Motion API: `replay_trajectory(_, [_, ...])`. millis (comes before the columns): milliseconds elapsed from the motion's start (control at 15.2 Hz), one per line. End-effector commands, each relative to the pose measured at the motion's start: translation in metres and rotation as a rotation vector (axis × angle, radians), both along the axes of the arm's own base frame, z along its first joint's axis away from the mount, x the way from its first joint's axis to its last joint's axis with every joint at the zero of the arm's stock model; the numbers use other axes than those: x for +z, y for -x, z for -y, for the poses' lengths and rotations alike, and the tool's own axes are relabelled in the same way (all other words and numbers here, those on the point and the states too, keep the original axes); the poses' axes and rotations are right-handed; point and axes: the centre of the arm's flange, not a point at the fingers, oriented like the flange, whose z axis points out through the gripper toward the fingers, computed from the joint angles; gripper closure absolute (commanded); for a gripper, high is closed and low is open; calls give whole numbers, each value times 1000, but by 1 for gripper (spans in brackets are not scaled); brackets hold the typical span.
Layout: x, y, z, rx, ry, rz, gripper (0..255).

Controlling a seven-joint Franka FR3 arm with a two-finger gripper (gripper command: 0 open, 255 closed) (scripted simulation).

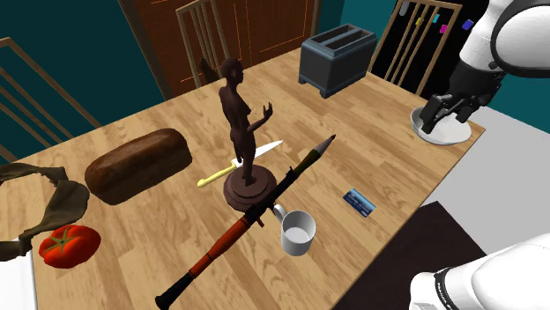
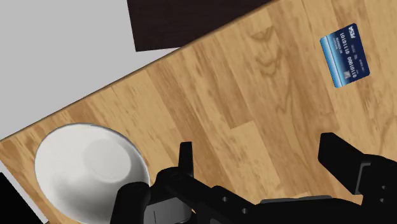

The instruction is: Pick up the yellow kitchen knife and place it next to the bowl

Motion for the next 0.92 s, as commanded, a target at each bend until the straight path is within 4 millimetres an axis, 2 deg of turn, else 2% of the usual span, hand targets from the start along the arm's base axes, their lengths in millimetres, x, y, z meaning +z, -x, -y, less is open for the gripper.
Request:
replay_trajectory(0, [0, 0, 0, 0, 0, 0, 0])
replay_trajectory(462, [-30, 10, -82, -176, -22, -11, 0])
replay_trajectory(858, [-54, 8, -152, -327, -41, -20, 0])
